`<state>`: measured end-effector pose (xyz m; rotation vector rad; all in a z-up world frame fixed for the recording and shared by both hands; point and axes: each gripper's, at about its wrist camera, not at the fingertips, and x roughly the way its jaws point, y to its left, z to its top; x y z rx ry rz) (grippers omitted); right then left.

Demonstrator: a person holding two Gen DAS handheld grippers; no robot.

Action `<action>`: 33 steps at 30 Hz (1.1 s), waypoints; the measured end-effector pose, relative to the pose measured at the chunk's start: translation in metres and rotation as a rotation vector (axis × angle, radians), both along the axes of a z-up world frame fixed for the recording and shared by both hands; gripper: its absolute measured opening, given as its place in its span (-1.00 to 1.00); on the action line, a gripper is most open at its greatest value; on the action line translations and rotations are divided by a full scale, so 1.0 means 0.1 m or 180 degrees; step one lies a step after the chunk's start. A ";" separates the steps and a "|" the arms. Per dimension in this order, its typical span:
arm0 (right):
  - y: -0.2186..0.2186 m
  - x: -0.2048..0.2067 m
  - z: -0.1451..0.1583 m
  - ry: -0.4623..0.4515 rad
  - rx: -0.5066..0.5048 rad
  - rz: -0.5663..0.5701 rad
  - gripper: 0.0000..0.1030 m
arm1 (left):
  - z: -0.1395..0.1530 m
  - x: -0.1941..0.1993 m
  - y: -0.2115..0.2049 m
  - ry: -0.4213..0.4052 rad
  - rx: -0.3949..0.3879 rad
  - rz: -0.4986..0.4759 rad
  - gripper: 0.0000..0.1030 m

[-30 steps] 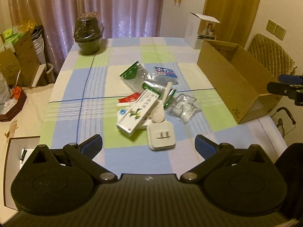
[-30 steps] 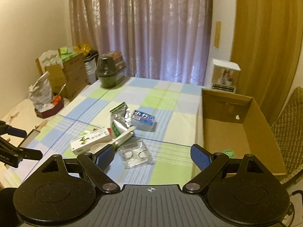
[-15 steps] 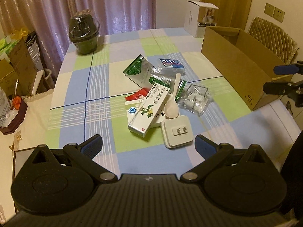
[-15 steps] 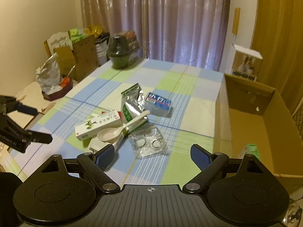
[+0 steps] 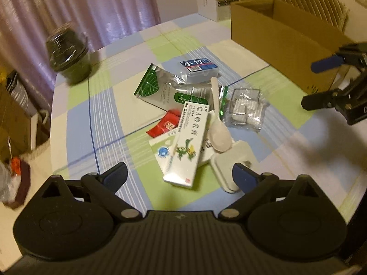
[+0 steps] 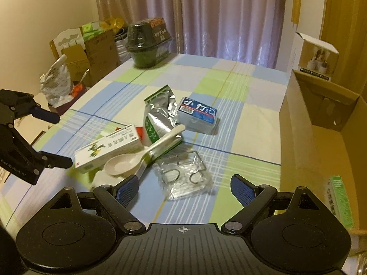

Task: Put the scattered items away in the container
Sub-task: 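Move the left tool to the white medicine box while the right tool reaches the clear plastic tray, then grasp the white medicine box with the left tool while the right tool grasps the clear tray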

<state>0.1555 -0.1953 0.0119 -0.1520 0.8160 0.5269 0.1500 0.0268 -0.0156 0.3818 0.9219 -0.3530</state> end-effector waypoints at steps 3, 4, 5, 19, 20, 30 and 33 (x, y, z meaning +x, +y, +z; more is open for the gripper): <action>0.04 0.15 -0.11 0.0034 -0.0032 0.0002 0.79 | -0.10 0.15 -0.02 0.0080 0.0030 -0.0081 0.71; 0.06 0.20 -0.15 0.0051 -0.0056 0.0019 0.79 | -0.13 0.20 -0.03 0.0101 0.0040 -0.0110 0.70; 0.09 0.25 -0.20 0.0065 -0.0086 0.0051 0.79 | -0.17 0.24 -0.04 0.0124 0.0050 -0.0141 0.69; 0.36 0.67 -0.67 0.0214 -0.0318 0.0566 0.79 | -0.39 0.53 -0.05 0.0309 -0.0099 -0.0479 0.62; 0.38 0.69 -0.69 0.0220 -0.0335 0.0581 0.79 | -0.40 0.54 -0.05 0.0313 -0.0096 -0.0506 0.62; 0.46 0.78 -0.80 0.0302 -0.0337 0.0558 0.78 | -0.49 0.70 -0.07 0.0342 -0.0155 -0.0530 0.46; 0.47 0.78 -0.80 0.0277 -0.0356 0.0541 0.53 | -0.52 0.74 -0.09 0.0372 -0.0141 -0.0573 0.24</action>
